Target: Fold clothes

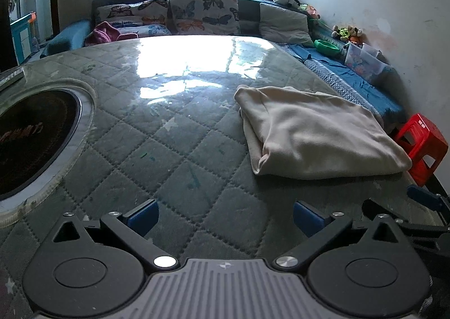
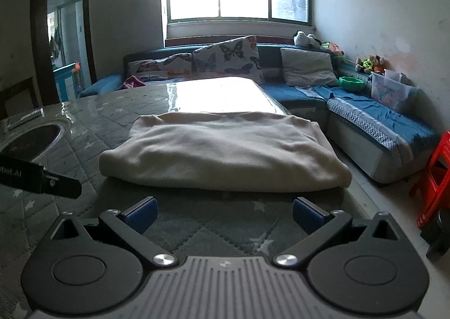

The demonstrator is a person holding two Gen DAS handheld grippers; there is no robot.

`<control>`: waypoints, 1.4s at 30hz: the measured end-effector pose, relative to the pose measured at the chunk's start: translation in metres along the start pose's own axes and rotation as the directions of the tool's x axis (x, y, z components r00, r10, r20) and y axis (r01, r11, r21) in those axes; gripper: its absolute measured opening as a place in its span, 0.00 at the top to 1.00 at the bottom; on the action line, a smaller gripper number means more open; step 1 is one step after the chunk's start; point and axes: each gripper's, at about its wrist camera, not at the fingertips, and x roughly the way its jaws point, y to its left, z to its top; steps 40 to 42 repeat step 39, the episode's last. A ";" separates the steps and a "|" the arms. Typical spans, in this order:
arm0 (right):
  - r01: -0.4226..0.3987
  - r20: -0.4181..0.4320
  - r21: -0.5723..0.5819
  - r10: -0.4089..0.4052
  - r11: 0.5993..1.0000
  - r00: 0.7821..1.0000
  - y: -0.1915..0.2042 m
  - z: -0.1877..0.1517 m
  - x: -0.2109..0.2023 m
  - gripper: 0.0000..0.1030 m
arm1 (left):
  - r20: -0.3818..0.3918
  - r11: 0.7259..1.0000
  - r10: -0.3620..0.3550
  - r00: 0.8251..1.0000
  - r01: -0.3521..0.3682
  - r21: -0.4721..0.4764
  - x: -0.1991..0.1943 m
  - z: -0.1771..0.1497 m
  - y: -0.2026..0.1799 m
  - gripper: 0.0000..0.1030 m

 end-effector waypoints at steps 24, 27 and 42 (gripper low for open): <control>0.021 0.001 0.015 -0.021 1.000 1.000 0.016 -0.020 -0.017 0.00 | -0.019 1.000 0.002 1.000 -0.002 -0.001 -0.014 -0.024 -0.002 0.00; 0.019 -0.003 0.013 -0.019 1.000 1.000 0.017 -0.021 -0.018 0.00 | -0.020 1.000 -0.001 1.000 0.001 0.002 -0.014 -0.026 -0.004 0.00; 0.011 -0.009 0.008 -0.011 1.000 1.000 0.021 -0.024 -0.018 0.00 | -0.016 1.000 0.001 1.000 -0.001 0.017 -0.014 -0.029 -0.007 0.00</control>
